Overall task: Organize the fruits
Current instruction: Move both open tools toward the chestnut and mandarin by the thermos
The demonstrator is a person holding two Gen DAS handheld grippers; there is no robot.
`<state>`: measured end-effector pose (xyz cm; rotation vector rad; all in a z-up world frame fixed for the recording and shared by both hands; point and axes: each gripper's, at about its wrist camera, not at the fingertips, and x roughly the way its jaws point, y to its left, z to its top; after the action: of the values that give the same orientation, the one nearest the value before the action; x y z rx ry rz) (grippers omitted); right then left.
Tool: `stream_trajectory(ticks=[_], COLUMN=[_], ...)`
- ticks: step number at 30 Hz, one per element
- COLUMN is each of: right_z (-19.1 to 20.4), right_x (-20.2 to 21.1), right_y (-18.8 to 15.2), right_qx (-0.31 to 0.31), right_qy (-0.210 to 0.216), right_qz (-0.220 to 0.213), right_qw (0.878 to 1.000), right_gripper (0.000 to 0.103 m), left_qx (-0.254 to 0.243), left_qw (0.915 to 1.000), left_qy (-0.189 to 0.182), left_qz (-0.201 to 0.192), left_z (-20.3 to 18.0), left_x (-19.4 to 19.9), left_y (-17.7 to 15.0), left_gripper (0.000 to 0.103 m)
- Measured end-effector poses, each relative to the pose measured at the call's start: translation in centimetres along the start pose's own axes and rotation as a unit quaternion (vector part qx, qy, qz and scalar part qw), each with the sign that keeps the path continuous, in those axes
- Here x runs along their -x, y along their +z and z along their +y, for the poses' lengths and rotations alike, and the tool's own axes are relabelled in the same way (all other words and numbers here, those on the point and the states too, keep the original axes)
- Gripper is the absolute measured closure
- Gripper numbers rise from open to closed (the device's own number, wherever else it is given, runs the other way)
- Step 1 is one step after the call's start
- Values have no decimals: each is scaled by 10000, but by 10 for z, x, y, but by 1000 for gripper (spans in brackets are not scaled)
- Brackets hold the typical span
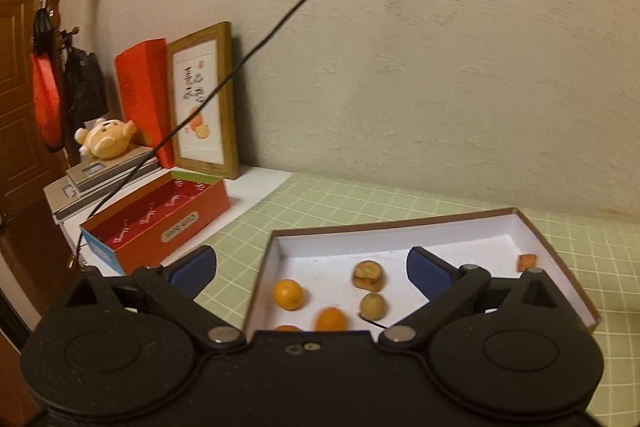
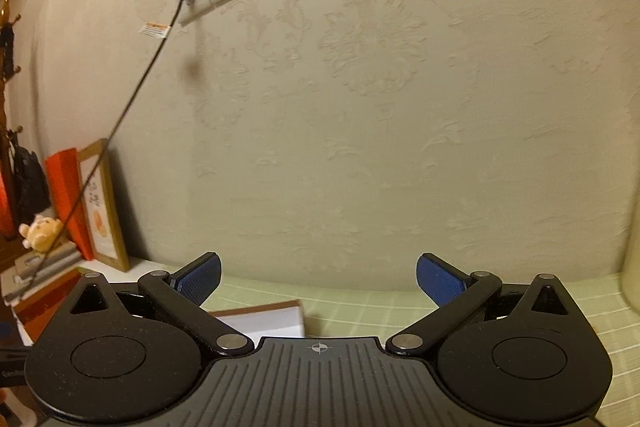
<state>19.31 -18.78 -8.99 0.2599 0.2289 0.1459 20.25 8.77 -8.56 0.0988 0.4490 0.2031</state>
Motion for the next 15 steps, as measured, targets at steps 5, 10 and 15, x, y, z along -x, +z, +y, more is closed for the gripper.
stream_trajectory(ticks=[5, 10, 15], right_z=[-22, -47, -82], right_x=[13, 22, 29], right_y=[0, -2, -10], right_qx=[103, 170, 77], right_qy=[-202, -487, -789], right_qz=[44, 117, 344], right_qw=[9997, 9986, 9963], right_gripper=[0, 0, 0], left_qx=[-113, -263, -453], left_qw=[9996, 9981, 9949], left_qy=[-268, -551, -895], left_qz=[-38, -63, -91], left_z=[-23, -53, -89], left_x=[5, 8, 10], left_y=[-1, -2, -4], left_gripper=[7, 7, 7])
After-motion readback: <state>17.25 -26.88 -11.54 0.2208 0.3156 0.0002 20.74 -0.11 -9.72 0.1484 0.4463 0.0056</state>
